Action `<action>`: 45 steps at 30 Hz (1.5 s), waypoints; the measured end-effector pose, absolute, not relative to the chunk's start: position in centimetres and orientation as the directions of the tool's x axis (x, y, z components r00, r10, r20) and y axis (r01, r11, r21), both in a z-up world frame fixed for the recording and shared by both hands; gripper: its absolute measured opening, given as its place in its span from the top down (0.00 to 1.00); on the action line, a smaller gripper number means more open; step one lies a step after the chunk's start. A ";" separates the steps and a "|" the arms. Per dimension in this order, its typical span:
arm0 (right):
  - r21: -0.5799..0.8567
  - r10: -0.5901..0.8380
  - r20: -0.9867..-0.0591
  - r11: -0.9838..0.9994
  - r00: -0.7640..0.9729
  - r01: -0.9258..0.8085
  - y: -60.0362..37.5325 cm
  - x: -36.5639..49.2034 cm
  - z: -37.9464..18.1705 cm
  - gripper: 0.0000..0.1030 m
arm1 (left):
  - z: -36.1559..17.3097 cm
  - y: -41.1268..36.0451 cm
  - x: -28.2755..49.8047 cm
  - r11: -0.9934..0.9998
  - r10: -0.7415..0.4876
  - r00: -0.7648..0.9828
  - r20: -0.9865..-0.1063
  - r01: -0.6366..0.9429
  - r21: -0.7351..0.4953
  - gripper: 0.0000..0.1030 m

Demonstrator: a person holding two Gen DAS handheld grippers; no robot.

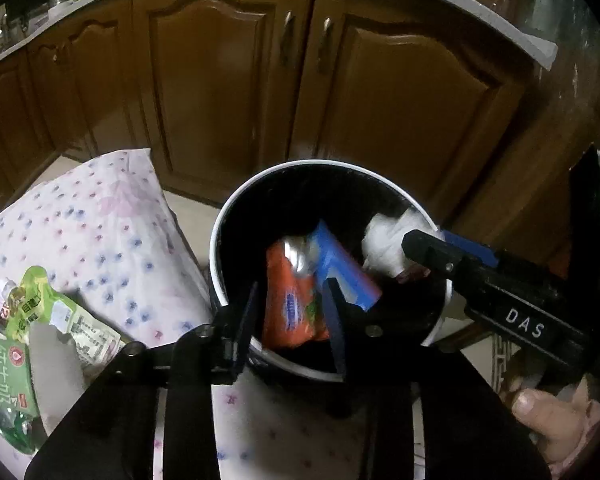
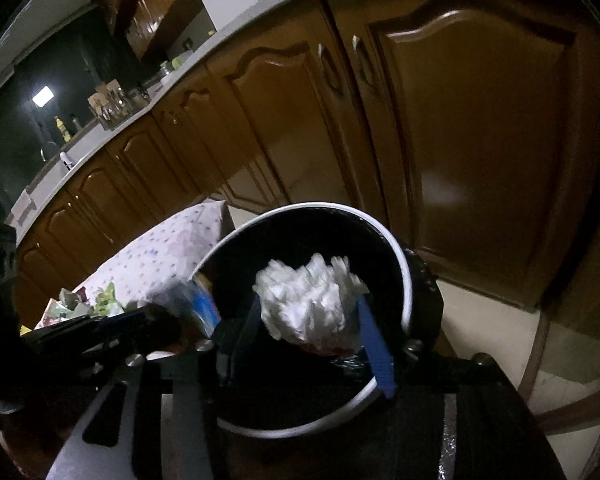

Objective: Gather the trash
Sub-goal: 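Drop the foil into the bin with the right tool while the left tool drops the snack bag, then grasp the white foam block with the right tool while the left tool reaches the white plastic cup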

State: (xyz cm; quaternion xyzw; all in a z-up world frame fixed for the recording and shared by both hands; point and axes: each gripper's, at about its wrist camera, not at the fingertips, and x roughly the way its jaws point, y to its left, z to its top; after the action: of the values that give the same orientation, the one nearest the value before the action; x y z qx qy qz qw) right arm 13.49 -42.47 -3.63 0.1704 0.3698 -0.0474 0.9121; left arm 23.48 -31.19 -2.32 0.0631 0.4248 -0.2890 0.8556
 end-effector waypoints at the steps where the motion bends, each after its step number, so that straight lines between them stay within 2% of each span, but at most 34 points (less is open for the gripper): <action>1: 0.277 0.040 -0.693 0.936 0.719 0.215 -42.7 13.6 -3.8 0.46 | -2.5 -31.2 23.5 0.826 -0.438 0.468 -0.768 0.546 -0.138 0.58; 6: 0.301 0.037 -0.680 0.925 0.732 0.233 -43.1 12.8 -3.5 0.41 | -2.2 -29.7 22.8 0.837 -0.447 0.479 -0.756 0.522 -0.164 0.55; 16: 0.379 0.073 -0.614 0.901 0.786 0.213 -40.3 9.8 -2.9 0.21 | -2.2 -23.1 18.9 0.874 -0.454 0.535 -0.712 0.422 -0.240 0.49; 28: 0.431 0.188 -0.613 0.894 0.767 0.125 -32.7 8.2 -3.5 0.20 | -2.2 -12.3 15.1 0.924 -0.382 0.613 -0.691 0.263 -0.277 0.49; 45: 0.433 0.305 -0.639 0.901 0.706 0.002 -24.4 9.5 -4.7 0.20 | -3.2 -3.0 13.4 0.952 -0.272 0.673 -0.688 0.084 -0.295 0.49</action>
State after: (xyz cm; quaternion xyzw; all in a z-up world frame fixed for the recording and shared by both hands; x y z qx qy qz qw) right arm 9.48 -24.35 -4.72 0.2054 0.3737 0.0843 0.9006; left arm 13.41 -2.96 -3.23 -0.1202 0.3924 -0.0982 0.9066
